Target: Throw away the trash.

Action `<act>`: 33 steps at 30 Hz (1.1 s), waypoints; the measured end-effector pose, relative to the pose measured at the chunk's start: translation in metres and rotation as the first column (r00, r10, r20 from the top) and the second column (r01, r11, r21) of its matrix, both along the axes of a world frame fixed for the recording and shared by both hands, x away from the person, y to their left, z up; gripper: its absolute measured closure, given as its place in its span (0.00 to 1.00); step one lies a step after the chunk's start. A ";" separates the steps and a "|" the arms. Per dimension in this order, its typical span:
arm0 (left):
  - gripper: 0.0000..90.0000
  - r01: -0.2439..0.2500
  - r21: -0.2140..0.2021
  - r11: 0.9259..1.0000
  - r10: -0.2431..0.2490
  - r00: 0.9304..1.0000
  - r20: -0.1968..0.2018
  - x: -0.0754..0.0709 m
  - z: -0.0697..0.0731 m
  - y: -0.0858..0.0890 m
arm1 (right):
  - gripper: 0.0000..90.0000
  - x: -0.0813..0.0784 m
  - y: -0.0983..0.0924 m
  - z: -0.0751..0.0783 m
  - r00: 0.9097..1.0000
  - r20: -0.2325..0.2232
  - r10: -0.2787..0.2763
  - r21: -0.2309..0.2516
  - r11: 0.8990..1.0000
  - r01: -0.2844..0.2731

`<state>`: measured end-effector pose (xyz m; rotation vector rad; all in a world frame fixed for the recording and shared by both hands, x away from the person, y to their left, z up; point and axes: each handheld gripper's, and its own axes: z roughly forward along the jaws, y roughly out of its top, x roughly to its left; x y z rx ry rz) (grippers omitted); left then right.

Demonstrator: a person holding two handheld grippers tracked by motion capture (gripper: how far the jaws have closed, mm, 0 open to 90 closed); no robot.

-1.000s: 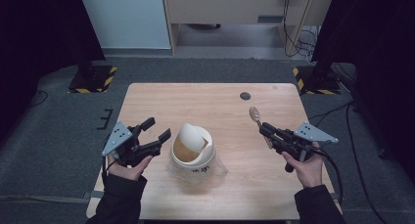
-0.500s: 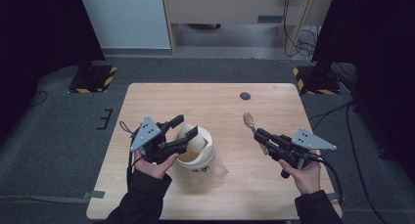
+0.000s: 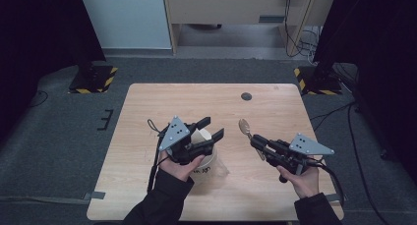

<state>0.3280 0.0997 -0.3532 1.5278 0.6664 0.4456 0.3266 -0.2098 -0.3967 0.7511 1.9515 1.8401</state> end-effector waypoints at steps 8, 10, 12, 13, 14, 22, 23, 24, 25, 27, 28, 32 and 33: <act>0.51 0.017 -0.014 1.000 -0.017 0.999 -0.030 0.004 -0.002 -0.015 | 0.89 -0.001 0.004 -0.002 1.000 0.007 0.006 -0.001 1.000 -0.006; 0.53 0.025 -0.017 1.000 -0.025 0.999 -0.037 0.005 -0.002 -0.021 | 0.89 -0.001 0.004 -0.003 1.000 0.008 0.009 -0.003 1.000 -0.009; 0.54 0.029 -0.019 0.999 -0.030 0.998 -0.046 0.006 -0.002 -0.026 | 0.89 -0.001 0.005 -0.003 1.000 0.008 0.010 -0.001 1.000 -0.010; 0.54 0.032 -0.020 0.999 -0.033 0.998 -0.049 0.006 -0.002 -0.028 | 0.89 -0.001 0.005 -0.003 1.000 0.009 0.012 0.001 1.000 -0.012; 0.55 0.032 -0.020 0.999 -0.033 0.998 -0.049 0.006 -0.002 -0.028 | 0.89 -0.001 0.005 -0.003 1.000 0.009 0.012 0.001 1.000 -0.012; 0.61 0.029 -0.031 0.999 -0.032 0.996 -0.078 0.007 -0.004 -0.046 | 0.89 -0.002 0.005 -0.002 1.000 0.020 0.022 0.022 1.000 -0.023; 0.63 0.031 -0.039 0.999 -0.034 0.996 -0.086 0.007 -0.005 -0.049 | 0.89 -0.002 0.005 -0.002 0.999 0.020 0.026 0.029 0.999 -0.026; 0.64 0.034 -0.044 0.998 -0.038 0.995 -0.093 0.008 -0.006 -0.050 | 0.89 -0.002 0.005 -0.002 0.999 0.020 0.027 0.030 0.999 -0.028; 0.65 0.034 -0.049 0.998 -0.039 0.994 -0.103 0.008 -0.006 -0.052 | 0.89 -0.002 0.005 -0.002 0.999 0.019 0.029 0.033 0.999 -0.030; 0.67 0.038 -0.058 0.998 -0.045 0.992 -0.120 0.009 -0.007 -0.055 | 0.89 -0.002 0.006 -0.002 0.999 0.016 0.032 0.035 0.999 -0.033; 0.67 0.038 -0.058 0.998 -0.045 0.992 -0.120 0.009 -0.007 -0.055 | 0.89 -0.002 0.006 -0.002 0.999 0.016 0.032 0.035 0.999 -0.033; 0.74 0.037 -0.066 0.997 -0.046 0.989 -0.143 0.009 -0.009 -0.058 | 0.89 -0.002 0.006 -0.003 0.999 0.014 0.039 0.034 0.999 -0.039; 0.74 0.038 -0.067 0.997 -0.048 0.988 -0.146 0.009 -0.009 -0.058 | 0.89 -0.002 0.006 -0.003 0.999 0.013 0.040 0.035 0.999 -0.040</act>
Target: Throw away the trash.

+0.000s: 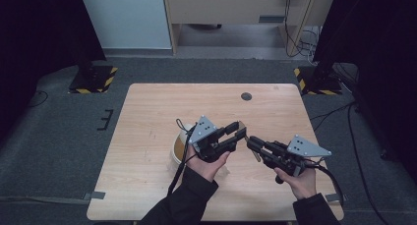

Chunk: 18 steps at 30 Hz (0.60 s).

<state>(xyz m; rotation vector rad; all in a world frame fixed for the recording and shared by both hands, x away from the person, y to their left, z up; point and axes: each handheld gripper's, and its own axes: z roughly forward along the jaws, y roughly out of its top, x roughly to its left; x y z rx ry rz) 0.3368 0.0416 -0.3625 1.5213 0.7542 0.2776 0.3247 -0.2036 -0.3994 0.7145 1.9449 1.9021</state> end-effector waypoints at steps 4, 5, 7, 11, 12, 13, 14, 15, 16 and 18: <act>0.86 0.016 -0.036 0.999 -0.016 1.000 -0.010 -0.001 0.001 -0.001 | 0.89 0.000 0.001 0.000 1.000 -0.004 0.004 0.007 1.000 -0.004; 0.90 0.016 -0.036 0.999 -0.016 1.000 -0.010 -0.001 0.001 -0.001 | 0.89 0.000 0.001 0.000 1.000 -0.004 0.004 0.007 1.000 -0.004; 0.95 0.032 -0.046 0.998 -0.032 0.999 -0.006 -0.002 0.000 -0.002 | 0.91 0.000 0.002 -0.001 1.000 -0.003 0.008 0.012 1.000 -0.008; 0.96 0.047 -0.052 0.998 -0.047 0.999 0.007 -0.003 0.000 -0.002 | 0.87 -0.001 0.002 -0.001 1.000 -0.007 0.019 0.009 1.000 -0.019; 0.96 0.046 -0.050 0.998 -0.046 0.999 0.015 -0.003 0.001 -0.001 | 0.86 -0.001 0.001 -0.001 1.000 -0.006 0.019 0.006 1.000 -0.019; 0.96 0.046 -0.050 0.998 -0.046 0.999 0.015 -0.003 0.001 -0.001 | 0.85 -0.001 0.001 -0.001 1.000 -0.006 0.021 0.007 1.000 -0.021; 0.96 0.048 -0.048 0.998 -0.046 0.998 0.039 -0.005 0.003 0.002 | 0.84 -0.001 0.000 0.000 1.000 -0.008 0.022 0.010 1.000 -0.022; 0.96 0.048 -0.048 0.998 -0.046 0.998 0.039 -0.005 0.003 0.002 | 0.83 -0.001 -0.001 0.001 1.000 -0.008 0.022 0.014 1.000 -0.022; 0.96 0.064 -0.047 0.997 -0.060 0.995 0.077 -0.007 0.006 0.007 | 0.81 -0.001 -0.003 0.002 1.000 -0.008 0.019 0.017 1.000 -0.019; 0.96 0.063 -0.039 0.997 -0.059 0.994 0.093 -0.009 0.008 0.010 | 0.79 -0.001 -0.005 0.003 1.000 -0.014 0.016 0.022 1.000 -0.015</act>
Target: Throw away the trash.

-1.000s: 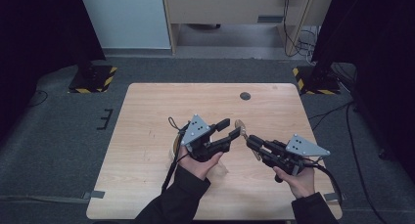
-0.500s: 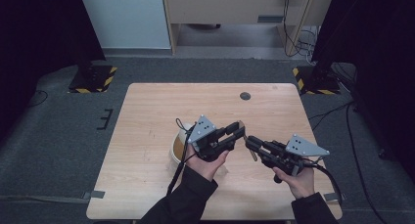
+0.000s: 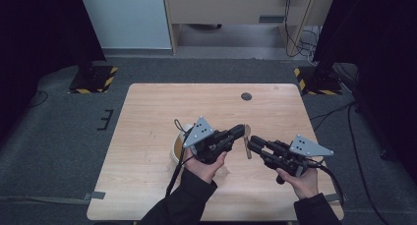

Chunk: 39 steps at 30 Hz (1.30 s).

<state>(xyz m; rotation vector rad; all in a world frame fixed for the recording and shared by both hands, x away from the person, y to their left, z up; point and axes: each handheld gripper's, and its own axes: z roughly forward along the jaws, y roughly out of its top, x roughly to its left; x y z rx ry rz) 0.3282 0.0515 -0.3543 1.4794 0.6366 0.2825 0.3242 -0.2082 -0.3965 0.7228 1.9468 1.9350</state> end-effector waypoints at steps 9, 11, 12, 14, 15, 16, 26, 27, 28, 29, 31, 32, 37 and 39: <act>0.97 -0.032 -0.043 0.999 0.035 0.997 0.063 -0.007 0.018 0.036 | 0.66 0.011 -0.019 -0.017 0.993 -0.064 -0.100 -0.053 0.994 0.097; 0.97 -0.037 -0.058 0.998 0.041 0.996 0.076 -0.009 0.022 0.044 | 0.62 0.015 -0.022 -0.024 0.987 -0.084 -0.137 -0.095 0.987 0.129; 0.97 -0.042 -0.056 0.998 0.047 0.995 0.092 -0.011 0.025 0.052 | 0.60 0.018 -0.026 -0.031 0.978 -0.108 -0.179 -0.139 0.977 0.163; 0.97 -0.048 -0.062 0.997 0.054 0.993 0.101 -0.013 0.028 0.057 | 0.58 0.019 -0.028 -0.035 0.974 -0.115 -0.195 -0.155 0.972 0.176; 0.97 -0.052 -0.058 0.997 0.058 0.993 0.107 -0.013 0.029 0.060 | 0.53 0.022 -0.032 -0.042 0.963 -0.133 -0.234 -0.178 0.961 0.209; 0.97 -0.065 -0.053 0.997 0.071 0.990 0.123 -0.016 0.032 0.068 | 0.50 0.023 -0.035 -0.044 0.957 -0.144 -0.254 -0.186 0.956 0.226; 0.97 -0.128 -0.063 0.990 0.136 0.978 0.155 -0.029 0.036 0.113 | 0.40 0.032 -0.053 -0.065 0.899 -0.211 -0.383 -0.266 0.908 0.324; 0.97 -0.136 -0.061 0.989 0.144 0.977 0.158 -0.030 0.036 0.118 | 0.39 0.032 -0.055 -0.067 0.894 -0.217 -0.392 -0.276 0.903 0.329; 0.97 -0.154 -0.059 0.986 0.162 0.974 0.161 -0.032 0.035 0.128 | 0.37 0.033 -0.058 -0.070 0.887 -0.225 -0.404 -0.289 0.897 0.335; 0.97 -0.154 -0.059 0.986 0.162 0.974 0.161 -0.032 0.035 0.128 | 0.37 0.033 -0.058 -0.070 0.887 -0.225 -0.404 -0.289 0.897 0.335; 0.97 -0.173 -0.062 0.983 0.180 0.971 0.159 -0.034 0.034 0.138 | 0.36 0.035 -0.062 -0.073 0.875 -0.236 -0.423 -0.297 0.889 0.349; 0.97 -0.187 -0.068 0.980 0.196 0.968 0.156 -0.036 0.033 0.146 | 0.36 0.035 -0.063 -0.074 0.872 -0.239 -0.427 -0.301 0.887 0.351; 0.97 -0.212 -0.066 0.975 0.220 0.963 0.155 -0.038 0.030 0.157 | 0.34 0.036 -0.065 -0.078 0.865 -0.245 -0.437 -0.324 0.878 0.352; 0.97 -0.223 -0.055 0.973 0.229 0.961 0.153 -0.038 0.026 0.160 | 0.33 0.037 -0.066 -0.081 0.863 -0.244 -0.442 -0.331 0.874 0.355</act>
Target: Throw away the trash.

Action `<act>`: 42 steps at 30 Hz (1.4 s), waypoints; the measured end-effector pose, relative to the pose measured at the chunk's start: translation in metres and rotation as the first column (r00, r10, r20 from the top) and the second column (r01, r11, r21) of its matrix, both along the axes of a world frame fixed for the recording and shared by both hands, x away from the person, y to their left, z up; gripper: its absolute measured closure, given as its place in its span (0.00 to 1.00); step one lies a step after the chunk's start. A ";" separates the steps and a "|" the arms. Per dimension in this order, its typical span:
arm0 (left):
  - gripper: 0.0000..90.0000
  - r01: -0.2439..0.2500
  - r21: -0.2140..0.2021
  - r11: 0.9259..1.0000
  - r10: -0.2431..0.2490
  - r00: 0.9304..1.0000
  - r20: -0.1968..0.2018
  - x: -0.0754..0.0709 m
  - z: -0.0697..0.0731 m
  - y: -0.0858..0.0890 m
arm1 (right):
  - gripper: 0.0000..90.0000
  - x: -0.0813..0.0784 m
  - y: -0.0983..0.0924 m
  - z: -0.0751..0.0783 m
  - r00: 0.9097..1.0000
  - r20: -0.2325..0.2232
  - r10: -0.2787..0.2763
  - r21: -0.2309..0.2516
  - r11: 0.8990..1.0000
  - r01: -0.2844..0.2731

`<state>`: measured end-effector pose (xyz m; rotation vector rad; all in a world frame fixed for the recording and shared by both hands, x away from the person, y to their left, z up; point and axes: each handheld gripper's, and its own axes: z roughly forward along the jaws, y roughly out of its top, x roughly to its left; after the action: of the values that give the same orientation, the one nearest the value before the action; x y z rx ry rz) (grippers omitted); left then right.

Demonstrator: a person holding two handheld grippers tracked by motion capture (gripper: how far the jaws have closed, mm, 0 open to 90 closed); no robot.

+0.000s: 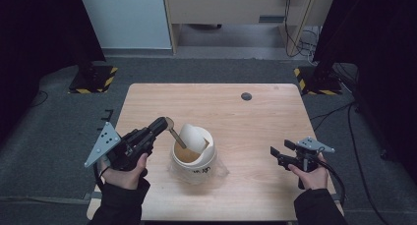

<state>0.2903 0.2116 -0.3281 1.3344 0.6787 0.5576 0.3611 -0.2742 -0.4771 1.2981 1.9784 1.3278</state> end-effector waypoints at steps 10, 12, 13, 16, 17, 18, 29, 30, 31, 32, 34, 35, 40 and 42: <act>0.97 -0.053 0.081 0.995 0.056 0.998 -0.039 0.010 -0.032 0.003 | 0.30 0.003 -0.008 -0.009 0.999 -0.031 -0.028 -0.029 0.999 0.027; 0.97 -0.060 0.091 0.994 0.065 0.997 -0.051 0.012 -0.039 0.003 | 0.30 0.003 -0.008 -0.010 0.999 -0.034 -0.027 -0.031 0.999 0.026; 0.97 -0.065 0.098 0.993 0.071 0.995 -0.065 0.014 -0.046 0.004 | 0.30 0.004 -0.008 -0.011 0.999 -0.033 -0.026 -0.033 0.999 0.024; 0.97 -0.067 0.101 0.993 0.075 0.994 -0.078 0.015 -0.053 0.004 | 0.30 0.005 -0.007 -0.011 0.999 -0.036 -0.026 -0.034 0.999 0.025; 0.97 -0.067 0.103 0.992 0.077 0.993 -0.090 0.017 -0.059 0.003 | 0.30 0.005 -0.006 -0.012 0.999 -0.040 -0.024 -0.037 0.999 0.023; 0.97 -0.066 0.108 0.992 0.076 0.993 -0.095 0.017 -0.062 0.002 | 0.30 0.005 -0.006 -0.012 0.999 -0.040 -0.023 -0.040 0.999 0.021; 0.92 -0.014 0.129 0.992 0.034 0.987 -0.156 0.023 -0.084 -0.008 | 0.29 0.006 -0.006 -0.012 0.999 -0.039 -0.016 -0.039 0.999 0.014; 0.88 -0.011 0.131 0.991 0.031 0.987 -0.156 0.024 -0.085 -0.007 | 0.30 0.006 -0.006 -0.012 0.999 -0.039 -0.016 -0.039 0.999 0.014; 0.86 -0.009 0.125 0.992 0.028 0.988 -0.154 0.024 -0.085 -0.007 | 0.29 0.006 -0.006 -0.012 0.999 -0.039 -0.015 -0.038 0.999 0.014; 0.84 -0.008 0.115 0.993 0.026 0.988 -0.154 0.024 -0.084 -0.005 | 0.29 0.006 -0.006 -0.012 0.999 -0.039 -0.015 -0.038 0.999 0.013; 0.79 -0.016 0.094 0.995 0.029 0.989 -0.146 0.024 -0.081 0.000 | 0.29 0.006 -0.006 -0.011 0.999 -0.038 -0.015 -0.036 0.999 0.014; 0.76 -0.025 0.089 0.996 0.037 0.990 -0.140 0.024 -0.079 0.003 | 0.29 0.006 -0.006 -0.011 0.999 -0.038 -0.017 -0.033 0.999 0.016; 0.62 -0.090 0.088 0.992 0.102 0.986 -0.133 0.027 -0.078 0.018 | 0.29 0.006 -0.007 -0.011 0.999 -0.041 -0.016 -0.043 0.999 0.014; 0.47 -0.128 0.119 0.985 0.148 0.975 -0.168 0.035 -0.084 0.032 | 0.28 0.007 -0.007 -0.012 0.999 -0.044 -0.021 -0.043 0.999 0.019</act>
<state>0.3253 0.2434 -0.4126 1.4569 0.9029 0.5990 0.3677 -0.2809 -0.4886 1.3353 2.0070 1.2508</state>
